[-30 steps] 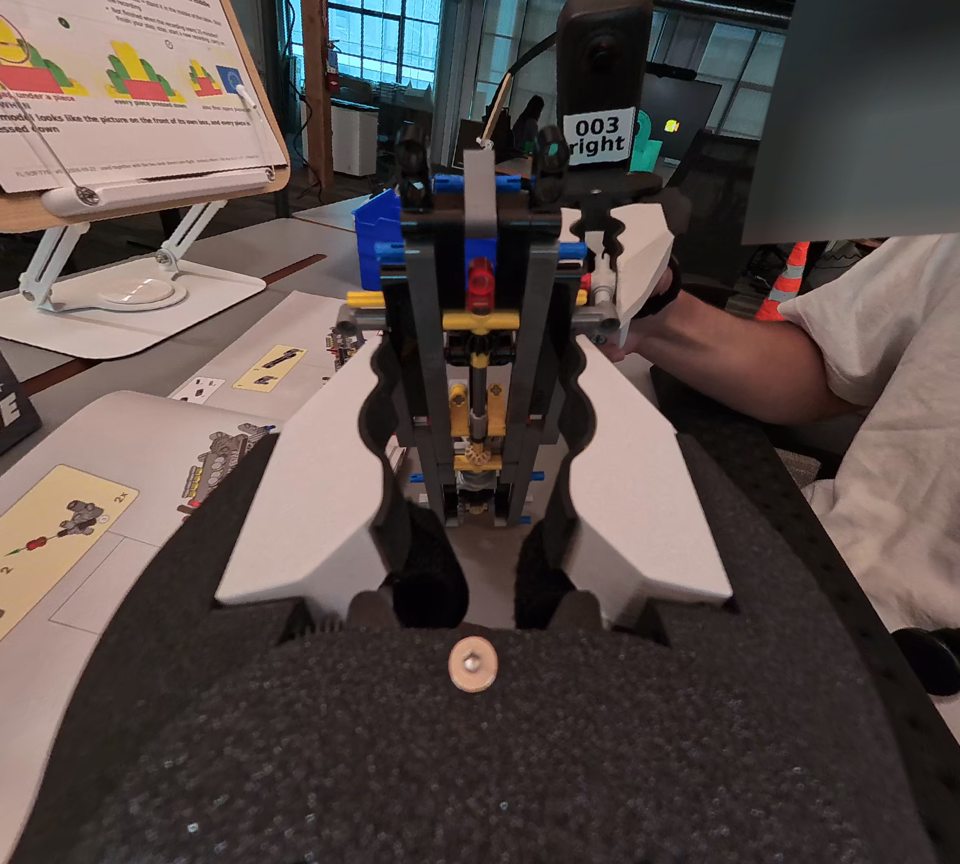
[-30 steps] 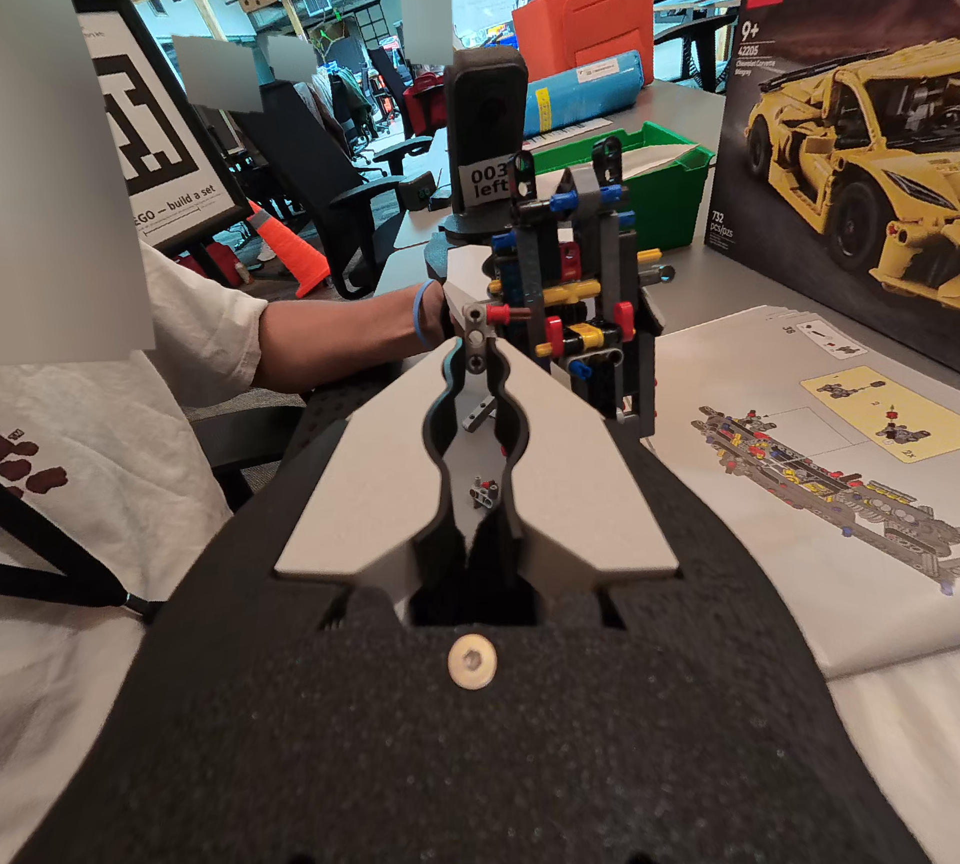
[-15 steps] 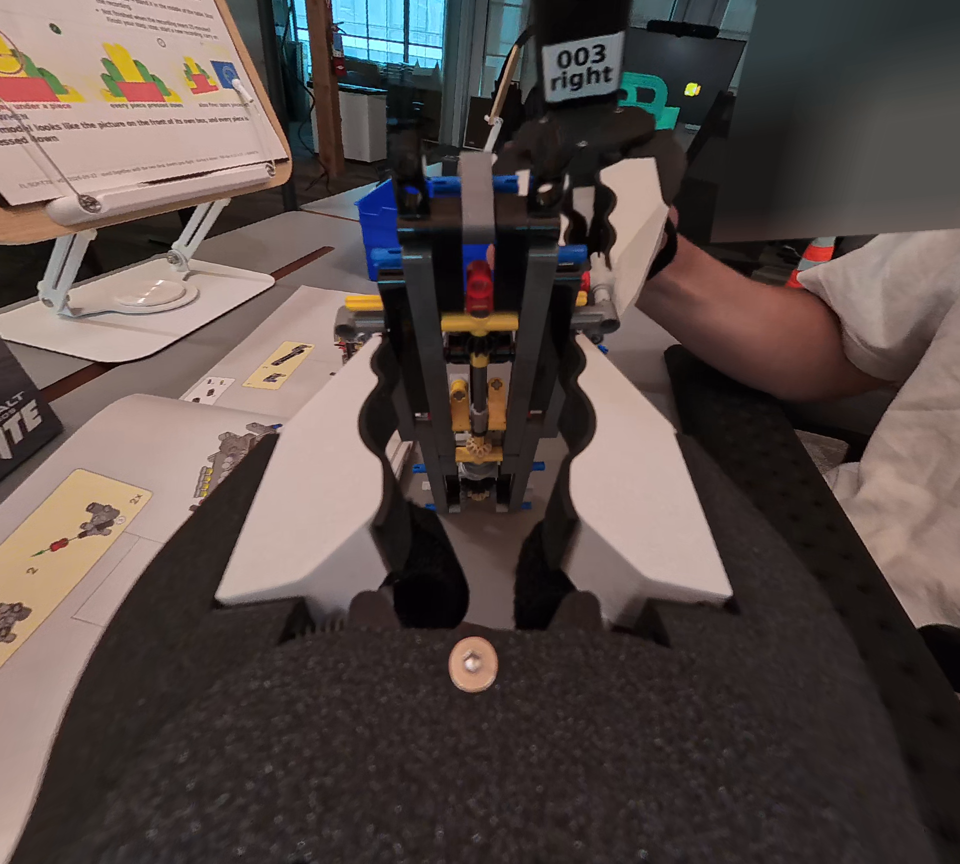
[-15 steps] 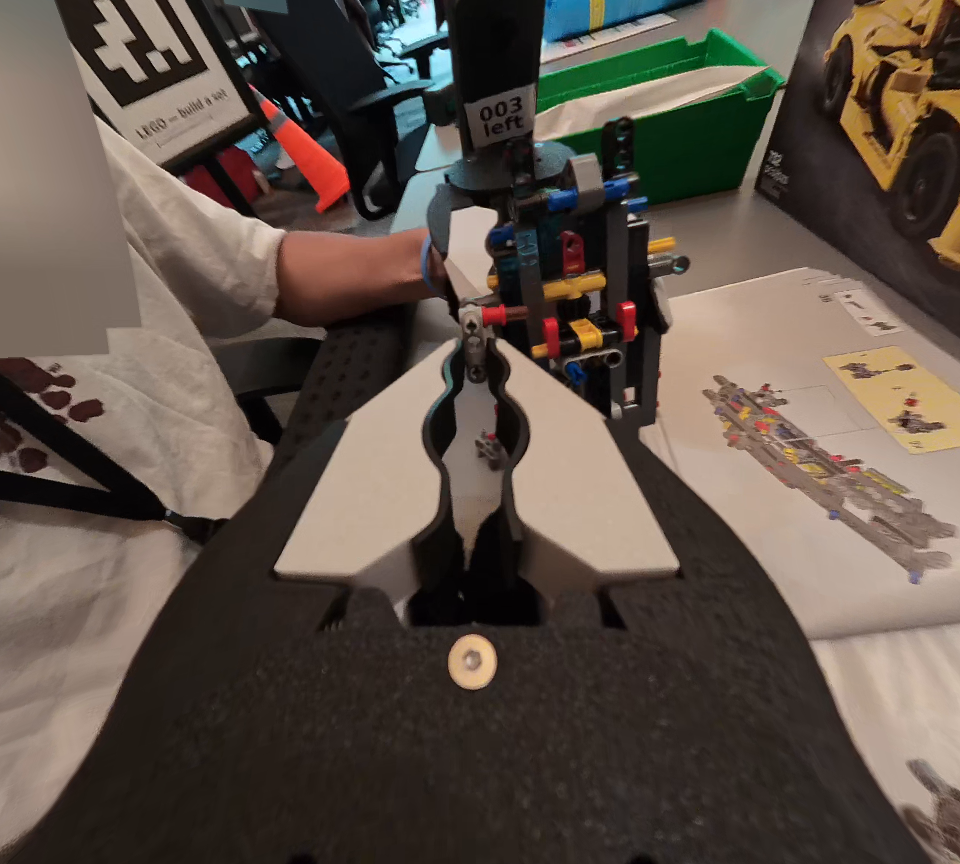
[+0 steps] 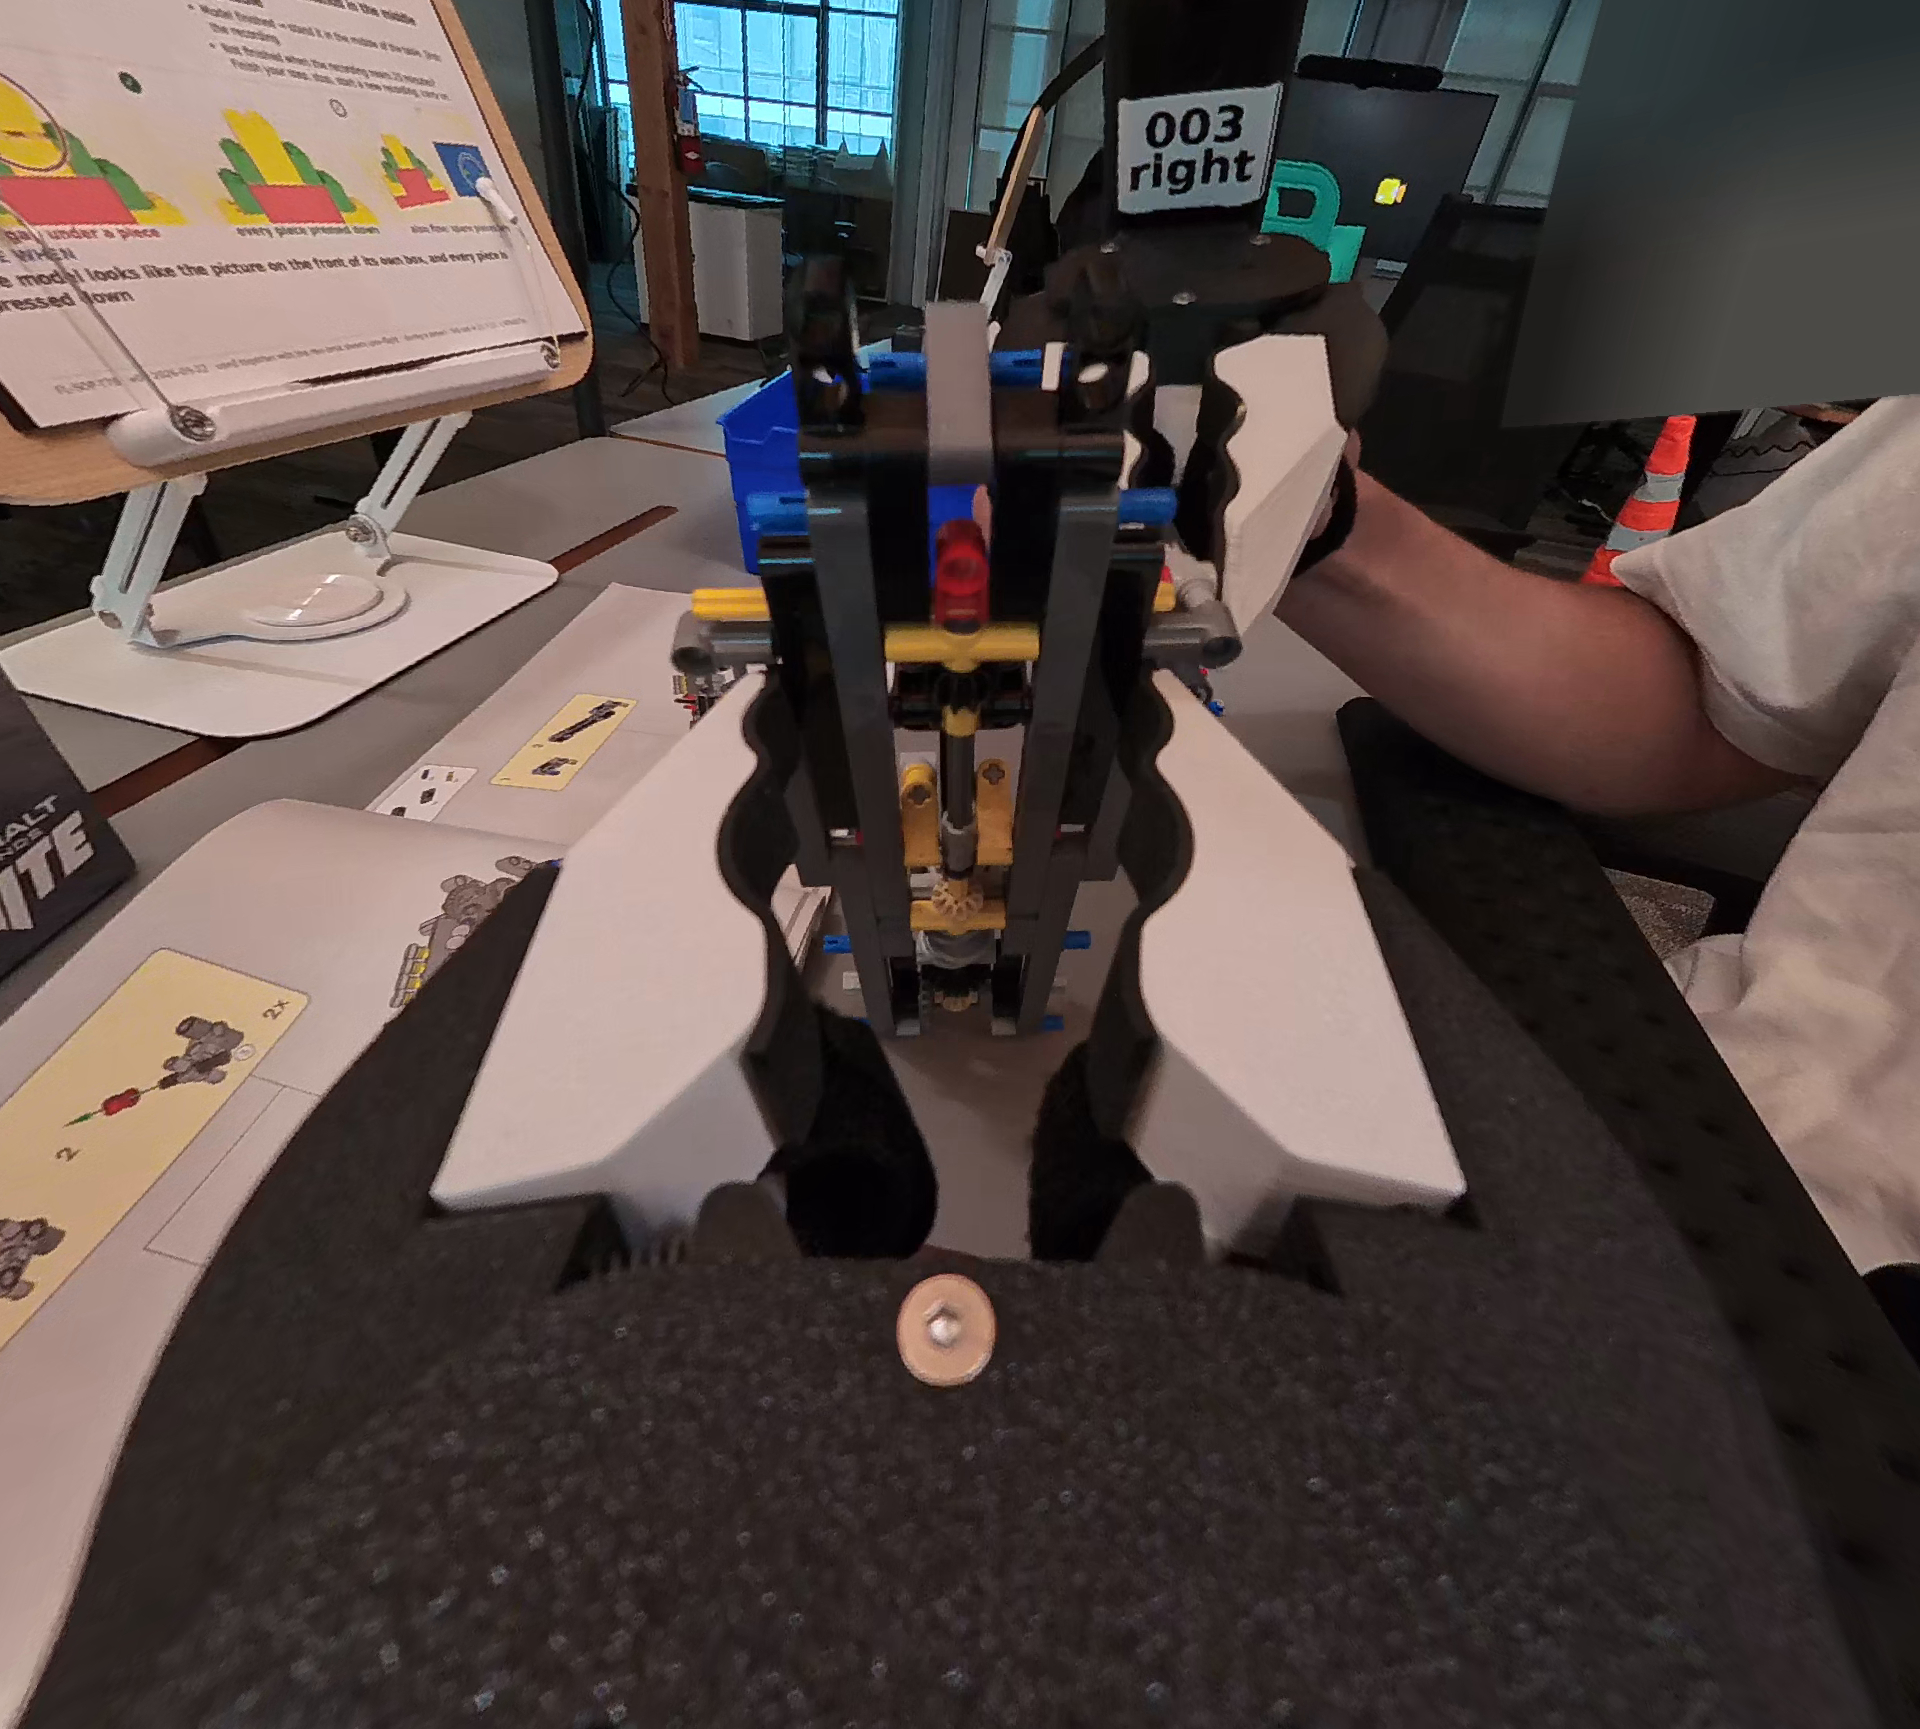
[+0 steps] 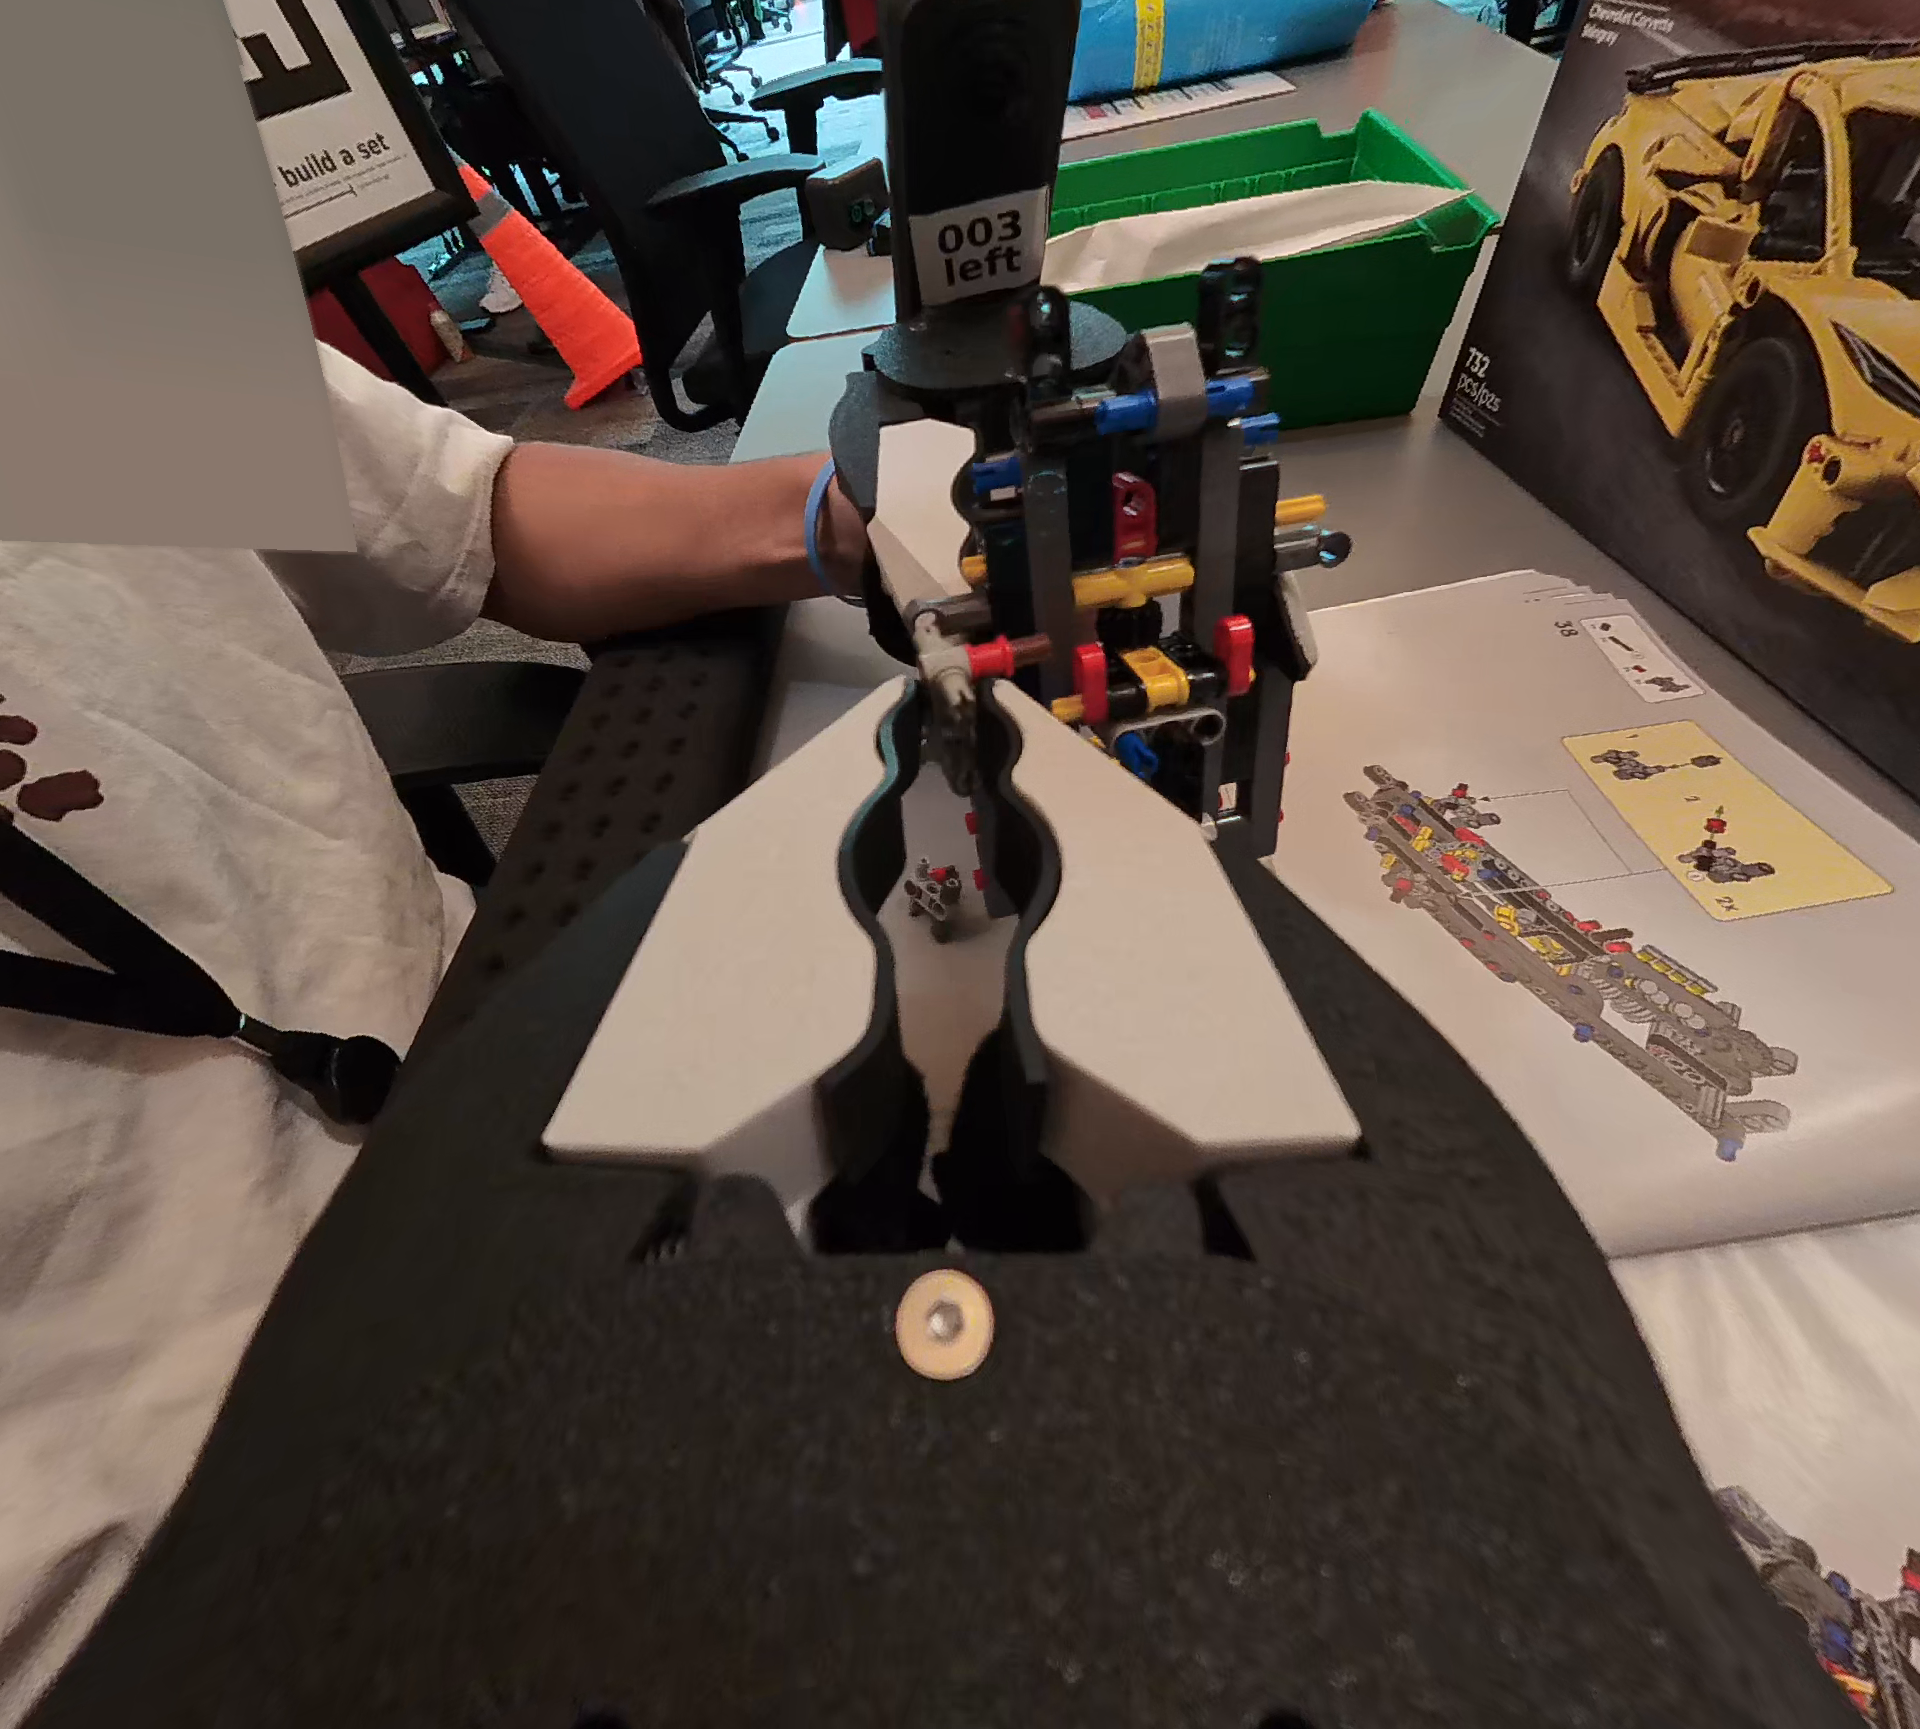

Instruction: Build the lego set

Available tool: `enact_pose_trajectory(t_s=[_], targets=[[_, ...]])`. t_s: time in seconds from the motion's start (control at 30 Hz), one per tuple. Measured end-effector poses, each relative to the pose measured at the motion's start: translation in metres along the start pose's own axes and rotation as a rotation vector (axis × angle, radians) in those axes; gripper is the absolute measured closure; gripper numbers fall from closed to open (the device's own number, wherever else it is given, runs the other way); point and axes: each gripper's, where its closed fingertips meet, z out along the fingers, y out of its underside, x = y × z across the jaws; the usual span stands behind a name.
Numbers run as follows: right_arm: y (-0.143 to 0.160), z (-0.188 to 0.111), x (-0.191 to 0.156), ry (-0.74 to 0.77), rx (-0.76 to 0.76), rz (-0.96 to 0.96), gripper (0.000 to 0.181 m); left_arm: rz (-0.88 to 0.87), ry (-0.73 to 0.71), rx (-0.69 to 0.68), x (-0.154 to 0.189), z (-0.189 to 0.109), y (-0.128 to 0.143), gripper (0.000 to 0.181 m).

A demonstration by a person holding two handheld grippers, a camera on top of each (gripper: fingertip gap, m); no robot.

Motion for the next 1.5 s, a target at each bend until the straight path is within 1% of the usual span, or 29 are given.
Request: enact_pose_trajectory(t_s=[0.17,0.33,0.7,0.83,0.93,1.07,1.23,1.3,1.4,1.43,1.5], targets=[[0.0,0.0,0.001,0.014,-0.012,-0.015,0.174,-0.008,-0.002,-0.002,-0.001,0.0,0.0,0.12],[-0.002,-0.002,-0.001,0.041,-0.078,-0.042,0.175,0.005,-0.012,-0.016,0.0,0.0,0.0,0.121],[0.004,-0.008,-0.005,0.054,-0.305,-0.139,0.175,0.013,-0.049,-0.078,0.004,0.003,0.001,0.12],[0.007,-0.009,-0.01,0.014,-0.394,-0.17,0.176,0.039,-0.039,-0.088,0.008,0.004,0.002,0.12],[0.009,-0.011,-0.013,-0.036,-0.46,-0.141,0.176,0.056,-0.039,-0.096,0.011,0.005,0.002,0.121],[0.007,-0.011,-0.008,-0.04,-0.425,-0.111,0.175,0.025,-0.058,-0.086,0.006,0.005,0.001,0.121],[0.006,-0.01,-0.005,-0.013,-0.303,-0.116,0.175,0.0,-0.067,-0.066,0.004,0.006,0.0,0.121],[0.007,-0.01,-0.008,-0.024,-0.282,-0.131,0.176,0.016,-0.062,-0.072,0.006,0.006,0.001,0.121],[0.008,-0.011,-0.008,-0.015,-0.305,-0.167,0.175,0.025,-0.068,-0.078,0.007,0.007,0.001,0.121],[0.009,-0.012,-0.008,-0.015,-0.33,-0.152,0.176,0.029,-0.075,-0.08,0.006,0.007,0.001,0.121],[0.009,-0.013,-0.006,-0.016,-0.37,-0.043,0.176,0.017,-0.094,-0.079,0.004,0.008,0.001,0.121]])
